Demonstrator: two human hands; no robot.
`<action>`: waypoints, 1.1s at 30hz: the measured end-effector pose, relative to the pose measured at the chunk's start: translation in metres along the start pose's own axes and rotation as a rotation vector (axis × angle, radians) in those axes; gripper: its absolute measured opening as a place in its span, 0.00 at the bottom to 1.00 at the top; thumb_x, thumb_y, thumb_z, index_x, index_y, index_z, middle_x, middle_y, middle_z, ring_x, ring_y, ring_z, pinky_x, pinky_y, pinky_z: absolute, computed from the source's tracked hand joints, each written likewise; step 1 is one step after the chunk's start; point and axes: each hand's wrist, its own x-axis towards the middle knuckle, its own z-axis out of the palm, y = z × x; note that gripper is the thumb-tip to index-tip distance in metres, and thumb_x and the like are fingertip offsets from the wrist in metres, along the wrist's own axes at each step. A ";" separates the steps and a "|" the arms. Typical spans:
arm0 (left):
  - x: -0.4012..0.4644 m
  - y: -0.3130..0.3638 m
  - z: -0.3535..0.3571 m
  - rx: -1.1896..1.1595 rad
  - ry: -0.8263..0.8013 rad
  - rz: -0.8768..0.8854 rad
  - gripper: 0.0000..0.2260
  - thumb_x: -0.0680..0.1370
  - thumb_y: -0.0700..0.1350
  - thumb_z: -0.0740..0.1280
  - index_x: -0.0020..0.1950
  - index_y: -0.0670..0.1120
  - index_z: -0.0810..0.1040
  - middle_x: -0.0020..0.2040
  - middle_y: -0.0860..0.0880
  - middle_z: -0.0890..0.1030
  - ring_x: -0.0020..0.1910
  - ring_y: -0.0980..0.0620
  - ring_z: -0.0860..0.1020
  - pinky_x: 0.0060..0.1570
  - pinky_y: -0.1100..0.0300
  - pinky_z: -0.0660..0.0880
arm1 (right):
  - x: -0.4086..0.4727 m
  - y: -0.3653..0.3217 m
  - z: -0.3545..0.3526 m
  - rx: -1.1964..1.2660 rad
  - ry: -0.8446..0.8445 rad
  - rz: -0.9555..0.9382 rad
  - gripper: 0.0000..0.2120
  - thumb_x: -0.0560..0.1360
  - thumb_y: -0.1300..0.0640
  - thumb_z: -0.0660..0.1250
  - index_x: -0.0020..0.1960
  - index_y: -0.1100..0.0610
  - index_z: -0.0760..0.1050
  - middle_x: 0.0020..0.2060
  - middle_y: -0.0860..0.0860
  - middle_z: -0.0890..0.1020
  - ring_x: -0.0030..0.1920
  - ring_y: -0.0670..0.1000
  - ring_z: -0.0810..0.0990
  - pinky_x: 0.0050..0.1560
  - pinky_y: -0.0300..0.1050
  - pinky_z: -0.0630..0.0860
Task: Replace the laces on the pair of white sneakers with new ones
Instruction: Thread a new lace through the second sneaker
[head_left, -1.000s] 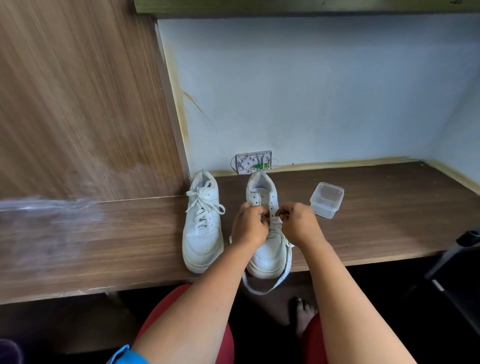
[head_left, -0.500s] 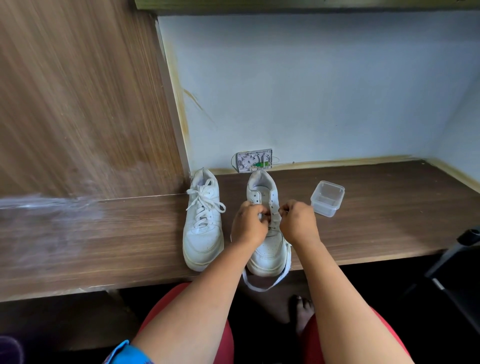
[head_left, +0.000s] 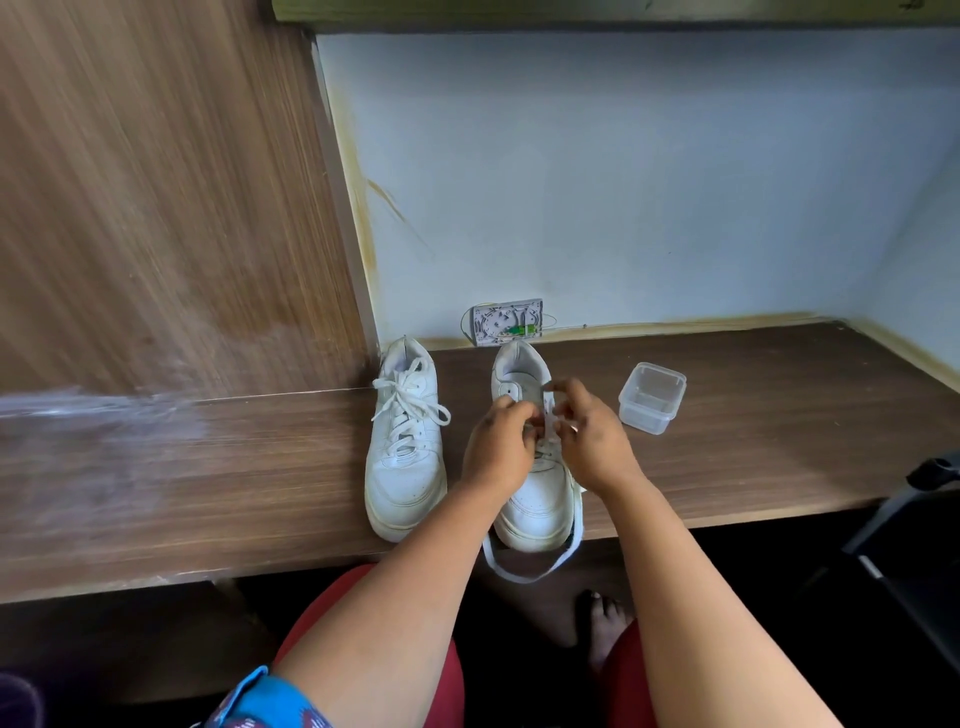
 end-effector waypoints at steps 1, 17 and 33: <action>0.000 0.000 -0.002 0.009 -0.004 0.025 0.11 0.77 0.37 0.63 0.57 0.45 0.79 0.54 0.46 0.76 0.51 0.45 0.77 0.49 0.58 0.72 | -0.001 0.000 0.000 -0.046 -0.055 -0.046 0.24 0.73 0.69 0.59 0.63 0.49 0.71 0.51 0.52 0.77 0.53 0.54 0.73 0.52 0.45 0.70; -0.002 -0.054 -0.090 0.297 -0.080 -0.468 0.14 0.76 0.47 0.69 0.60 0.46 0.75 0.66 0.43 0.65 0.65 0.43 0.69 0.61 0.56 0.70 | -0.001 -0.002 -0.017 0.085 -0.155 0.088 0.23 0.73 0.67 0.59 0.60 0.45 0.71 0.52 0.47 0.81 0.51 0.49 0.80 0.51 0.45 0.77; -0.028 -0.007 -0.051 -0.267 -0.385 -0.613 0.13 0.76 0.45 0.63 0.59 0.42 0.68 0.48 0.45 0.76 0.47 0.46 0.77 0.49 0.52 0.75 | -0.031 0.007 -0.017 -0.027 -0.260 0.420 0.07 0.77 0.54 0.66 0.53 0.56 0.74 0.50 0.53 0.78 0.51 0.53 0.76 0.49 0.45 0.72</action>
